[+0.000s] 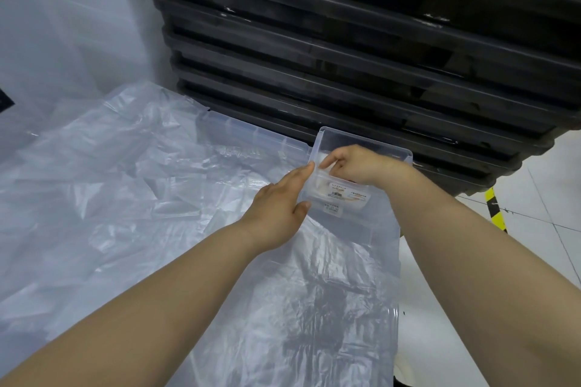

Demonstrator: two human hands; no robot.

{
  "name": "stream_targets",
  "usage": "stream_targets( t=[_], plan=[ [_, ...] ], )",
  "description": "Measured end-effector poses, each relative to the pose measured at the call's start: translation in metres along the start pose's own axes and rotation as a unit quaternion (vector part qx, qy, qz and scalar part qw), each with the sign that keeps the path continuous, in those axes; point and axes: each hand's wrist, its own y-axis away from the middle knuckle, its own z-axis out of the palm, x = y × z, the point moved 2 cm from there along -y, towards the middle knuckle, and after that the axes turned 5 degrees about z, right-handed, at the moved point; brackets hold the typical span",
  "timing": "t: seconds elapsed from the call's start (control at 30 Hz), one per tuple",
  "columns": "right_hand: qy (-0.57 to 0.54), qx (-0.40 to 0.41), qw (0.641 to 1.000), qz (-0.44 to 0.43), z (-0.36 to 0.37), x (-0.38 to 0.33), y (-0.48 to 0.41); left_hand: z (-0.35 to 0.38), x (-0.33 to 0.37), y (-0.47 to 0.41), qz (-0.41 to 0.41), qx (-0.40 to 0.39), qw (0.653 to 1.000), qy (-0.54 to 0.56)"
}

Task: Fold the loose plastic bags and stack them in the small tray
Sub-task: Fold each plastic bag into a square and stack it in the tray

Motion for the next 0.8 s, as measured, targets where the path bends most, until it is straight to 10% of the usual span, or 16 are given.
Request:
stream_targets(
  t=[0.2, 0.5, 0.8],
  plan=[
    [0.029, -0.004, 0.999, 0.014, 0.007, -0.002, -0.011, -0.015, -0.005, 0.0, 0.013, -0.018, 1.0, -0.015],
    [-0.1, 0.242, 0.962, -0.083, -0.009, -0.012, 0.078, -0.038, -0.02, 0.085, -0.011, -0.052, 0.995, -0.087],
    [0.147, 0.0, 0.974, -0.174, 0.113, -0.015, 0.159, 0.004, -0.036, 0.174, -0.006, -0.217, 0.93, -0.296]
  ],
)
